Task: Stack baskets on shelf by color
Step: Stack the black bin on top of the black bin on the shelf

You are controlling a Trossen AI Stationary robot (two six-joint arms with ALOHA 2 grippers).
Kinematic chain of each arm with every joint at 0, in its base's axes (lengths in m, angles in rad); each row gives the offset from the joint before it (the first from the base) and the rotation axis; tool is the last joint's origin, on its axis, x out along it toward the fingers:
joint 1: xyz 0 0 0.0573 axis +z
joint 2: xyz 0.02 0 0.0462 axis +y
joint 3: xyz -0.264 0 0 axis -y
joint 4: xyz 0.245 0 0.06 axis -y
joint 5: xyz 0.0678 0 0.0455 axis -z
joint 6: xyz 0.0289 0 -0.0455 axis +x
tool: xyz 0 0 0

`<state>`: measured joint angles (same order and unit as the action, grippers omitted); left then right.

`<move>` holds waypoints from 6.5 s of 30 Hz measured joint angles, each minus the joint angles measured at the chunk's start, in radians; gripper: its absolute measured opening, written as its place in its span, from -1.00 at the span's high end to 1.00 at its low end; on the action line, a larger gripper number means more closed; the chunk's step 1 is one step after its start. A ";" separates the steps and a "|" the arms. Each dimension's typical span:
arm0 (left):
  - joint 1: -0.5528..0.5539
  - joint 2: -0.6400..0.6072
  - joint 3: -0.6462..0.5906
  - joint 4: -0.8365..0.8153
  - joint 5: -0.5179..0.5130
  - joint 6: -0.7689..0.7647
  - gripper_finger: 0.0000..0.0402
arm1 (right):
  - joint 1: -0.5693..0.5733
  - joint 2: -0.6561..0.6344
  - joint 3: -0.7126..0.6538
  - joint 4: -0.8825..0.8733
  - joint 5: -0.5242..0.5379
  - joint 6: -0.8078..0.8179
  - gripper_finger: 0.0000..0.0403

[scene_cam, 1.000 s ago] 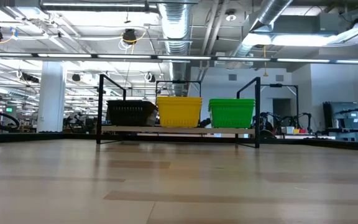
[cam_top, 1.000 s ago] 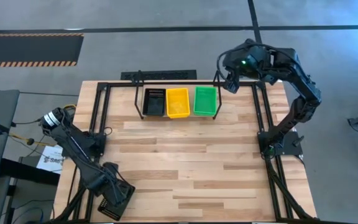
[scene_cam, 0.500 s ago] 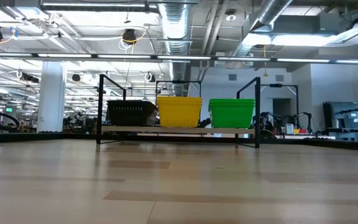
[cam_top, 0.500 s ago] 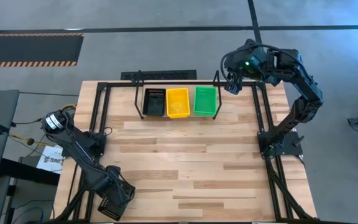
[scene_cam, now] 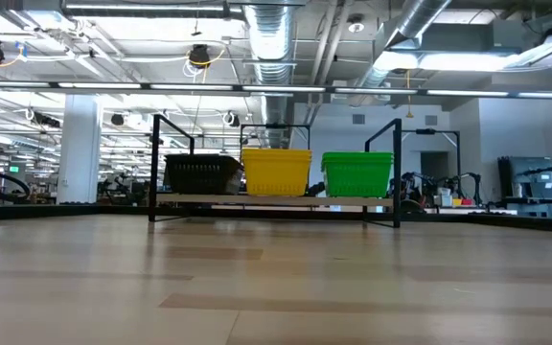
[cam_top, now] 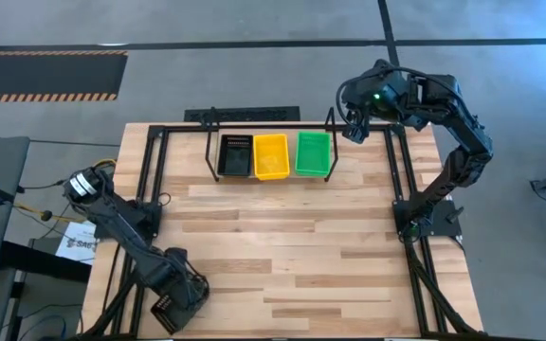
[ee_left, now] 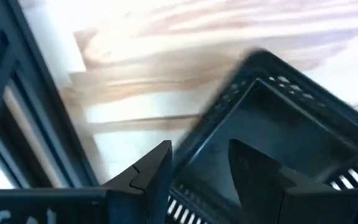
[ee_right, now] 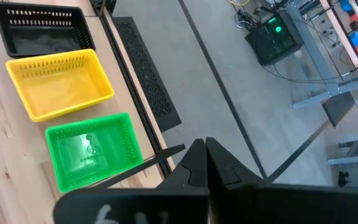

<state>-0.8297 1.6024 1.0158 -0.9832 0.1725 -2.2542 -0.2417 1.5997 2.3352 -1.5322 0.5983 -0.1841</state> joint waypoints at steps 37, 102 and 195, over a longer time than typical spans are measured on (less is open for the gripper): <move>0.038 0.000 0.009 0.014 0.025 0.291 0.26 | -0.001 0.000 0.000 0.000 0.000 0.019 0.99; 0.670 -0.476 0.074 0.093 -1.026 0.871 1.00 | -0.001 0.001 0.000 -0.008 -0.009 0.027 0.99; 1.498 -0.226 0.104 0.284 -0.213 1.666 1.00 | -0.001 0.001 0.000 0.000 0.015 0.126 0.99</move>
<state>0.6682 1.3766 1.1198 -0.6994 -0.0402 -0.5880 -0.2428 1.6005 2.3348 -1.5326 0.6133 -0.0579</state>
